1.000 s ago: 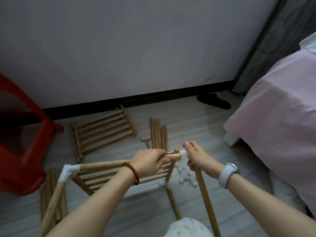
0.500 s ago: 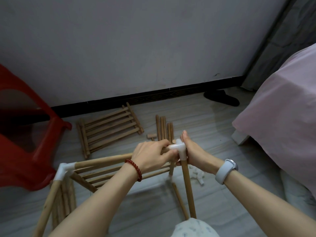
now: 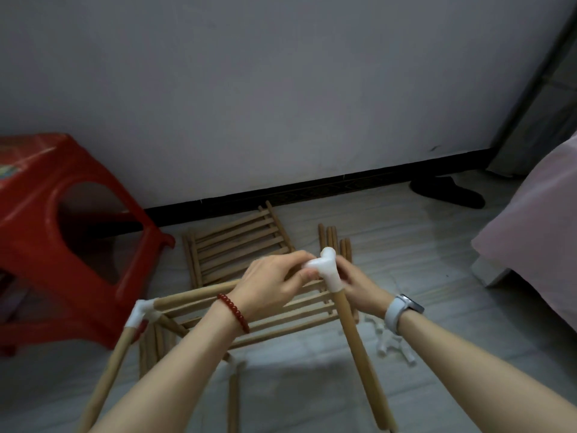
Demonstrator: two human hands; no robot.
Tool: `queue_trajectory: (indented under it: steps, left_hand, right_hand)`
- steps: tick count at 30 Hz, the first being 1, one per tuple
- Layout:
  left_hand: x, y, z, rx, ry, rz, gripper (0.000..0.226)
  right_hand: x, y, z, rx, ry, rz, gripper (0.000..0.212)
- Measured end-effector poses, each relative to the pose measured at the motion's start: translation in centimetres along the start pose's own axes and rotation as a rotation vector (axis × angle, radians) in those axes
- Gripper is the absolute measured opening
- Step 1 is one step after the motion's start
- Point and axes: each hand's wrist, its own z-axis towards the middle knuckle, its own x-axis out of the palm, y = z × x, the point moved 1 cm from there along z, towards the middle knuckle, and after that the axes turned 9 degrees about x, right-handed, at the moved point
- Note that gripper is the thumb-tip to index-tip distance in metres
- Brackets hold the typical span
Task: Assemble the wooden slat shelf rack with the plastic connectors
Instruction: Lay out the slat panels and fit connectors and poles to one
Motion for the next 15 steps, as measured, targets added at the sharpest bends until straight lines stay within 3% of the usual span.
queue_trajectory:
  steps: [4,10,15]
  left_hand:
    - [-3.4,2.2,-0.8,-0.036,-0.106,-0.188,0.044]
    - [-5.6,5.7,-3.7,-0.251,-0.370,-0.439,0.058]
    - [-2.4,7.3,-5.6,-0.541,-0.565,-0.317,0.080]
  right_hand:
    - [-0.3,3.3,1.1,-0.142,-0.043,-0.123,0.017]
    - [1.4,9.2,2.0,-0.276,-0.160,-0.358,0.015]
    - [4.1,10.7,2.3,-0.264,-0.204,-0.616,0.027]
